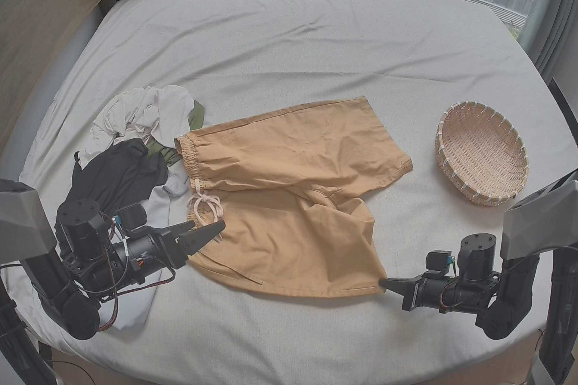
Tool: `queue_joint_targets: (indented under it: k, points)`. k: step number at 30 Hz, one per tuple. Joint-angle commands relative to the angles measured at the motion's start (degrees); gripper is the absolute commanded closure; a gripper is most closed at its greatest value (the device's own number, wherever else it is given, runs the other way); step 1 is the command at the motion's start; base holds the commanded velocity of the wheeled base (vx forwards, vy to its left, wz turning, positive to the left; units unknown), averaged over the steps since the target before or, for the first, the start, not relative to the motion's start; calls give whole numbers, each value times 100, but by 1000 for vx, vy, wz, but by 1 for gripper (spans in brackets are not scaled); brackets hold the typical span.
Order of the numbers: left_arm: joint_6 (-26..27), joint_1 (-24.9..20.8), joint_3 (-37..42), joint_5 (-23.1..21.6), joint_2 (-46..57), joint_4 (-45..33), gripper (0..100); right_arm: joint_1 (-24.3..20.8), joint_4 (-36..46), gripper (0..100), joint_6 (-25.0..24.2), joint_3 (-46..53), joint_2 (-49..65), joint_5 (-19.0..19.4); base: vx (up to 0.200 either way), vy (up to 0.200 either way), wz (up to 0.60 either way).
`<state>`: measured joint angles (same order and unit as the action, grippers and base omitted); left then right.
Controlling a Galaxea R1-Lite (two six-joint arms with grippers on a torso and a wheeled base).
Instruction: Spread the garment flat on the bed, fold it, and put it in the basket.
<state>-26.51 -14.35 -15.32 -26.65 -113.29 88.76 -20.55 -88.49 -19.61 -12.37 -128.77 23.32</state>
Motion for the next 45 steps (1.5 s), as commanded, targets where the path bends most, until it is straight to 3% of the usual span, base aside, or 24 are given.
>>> queue_joint_targets:
  k: [1,10,17,21,28,39,40,45]
  points:
    - [-3,-7,12,2,0,1,0,166,16,100,-25,552,897,6,0,0,0]
    - [-3,2,56,2,17,1,0,113,16,100,-25,657,1275,32,0,0,0]
    - [24,-15,91,2,0,1,0,-915,16,100,-122,-679,423,6,0,0,0]
    - [15,-68,100,2,-27,1,0,-1205,16,100,-95,-1285,10,-12,0,0,0]
    - [24,-156,82,2,-159,10,0,-1408,51,100,-183,-2287,-526,-12,0,0,0]
    - [24,-710,91,81,-167,10,0,-1671,297,100,-368,-2498,-614,23,0,0,0]
    - [24,-718,91,81,-167,10,0,-1689,289,0,-368,-2463,-623,23,0,0,0]
    - [32,-710,91,90,-159,10,0,-1662,192,0,-394,-2463,-570,-38,0,0,0]
